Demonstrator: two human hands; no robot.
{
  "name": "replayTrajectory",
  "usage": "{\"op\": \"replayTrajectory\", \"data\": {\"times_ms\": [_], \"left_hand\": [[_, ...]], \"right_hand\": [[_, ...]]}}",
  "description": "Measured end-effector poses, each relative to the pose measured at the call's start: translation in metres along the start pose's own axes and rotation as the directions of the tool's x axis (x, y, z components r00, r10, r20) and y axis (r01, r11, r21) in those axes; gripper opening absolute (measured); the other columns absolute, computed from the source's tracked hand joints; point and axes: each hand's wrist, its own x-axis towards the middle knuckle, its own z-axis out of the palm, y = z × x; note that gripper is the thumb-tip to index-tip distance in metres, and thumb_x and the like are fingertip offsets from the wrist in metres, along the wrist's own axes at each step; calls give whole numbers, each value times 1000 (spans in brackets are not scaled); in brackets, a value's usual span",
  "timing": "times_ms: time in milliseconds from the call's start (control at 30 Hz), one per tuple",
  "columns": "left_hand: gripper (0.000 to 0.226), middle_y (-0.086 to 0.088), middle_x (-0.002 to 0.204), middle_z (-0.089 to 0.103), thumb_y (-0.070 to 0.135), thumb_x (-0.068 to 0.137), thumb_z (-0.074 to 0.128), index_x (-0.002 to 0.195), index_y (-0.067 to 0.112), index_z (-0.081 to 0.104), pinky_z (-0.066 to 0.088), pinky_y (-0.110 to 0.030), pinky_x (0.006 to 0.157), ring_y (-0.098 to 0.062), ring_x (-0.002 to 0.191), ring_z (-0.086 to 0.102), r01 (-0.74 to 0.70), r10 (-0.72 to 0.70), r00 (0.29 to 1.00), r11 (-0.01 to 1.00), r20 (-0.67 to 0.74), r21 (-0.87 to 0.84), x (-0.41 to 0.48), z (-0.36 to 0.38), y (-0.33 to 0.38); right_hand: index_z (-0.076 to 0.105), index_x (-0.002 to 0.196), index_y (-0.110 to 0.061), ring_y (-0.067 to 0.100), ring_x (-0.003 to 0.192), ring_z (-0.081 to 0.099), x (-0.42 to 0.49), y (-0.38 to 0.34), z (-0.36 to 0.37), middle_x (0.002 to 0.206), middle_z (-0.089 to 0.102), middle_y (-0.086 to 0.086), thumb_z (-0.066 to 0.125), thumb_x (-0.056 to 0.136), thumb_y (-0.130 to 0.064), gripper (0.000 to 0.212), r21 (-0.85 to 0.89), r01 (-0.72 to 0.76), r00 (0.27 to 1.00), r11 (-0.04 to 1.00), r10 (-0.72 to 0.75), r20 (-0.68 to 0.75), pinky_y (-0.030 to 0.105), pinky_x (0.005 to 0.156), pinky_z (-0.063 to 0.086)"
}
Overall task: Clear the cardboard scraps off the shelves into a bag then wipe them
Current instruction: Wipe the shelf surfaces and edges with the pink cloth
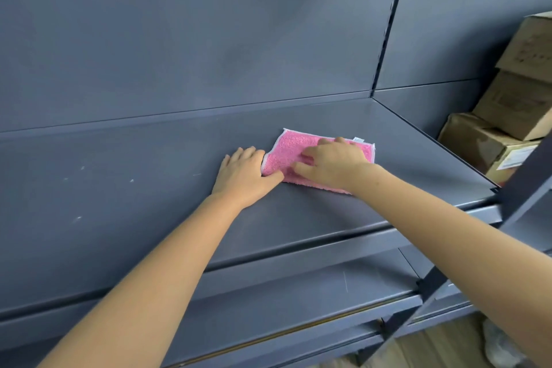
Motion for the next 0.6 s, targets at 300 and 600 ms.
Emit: {"op": "replayTrajectory", "data": {"times_ms": [300,600], "left_hand": [[46,-2,145,40,39,90,40,129,15,48,18,-41,117,-23,143,23,9,-9,999,1000,38,-11,-2,-2,-1],[53,-3,153,30,40,96,36,142,14,36,10,-37,118,-20,145,19,22,-23,999,999,48,26,-10,-5,3]], "right_hand": [[17,147,-41,14,147,2,1,3,18,159,6,-11,27,95,-56,55,185,145,982,972,-164,91,42,119,-2],[10,148,-43,19,148,-2,-42,60,24,159,-1,-11,24,93,-62,60,142,-179,980,974,164,110,52,115,-3]]}}
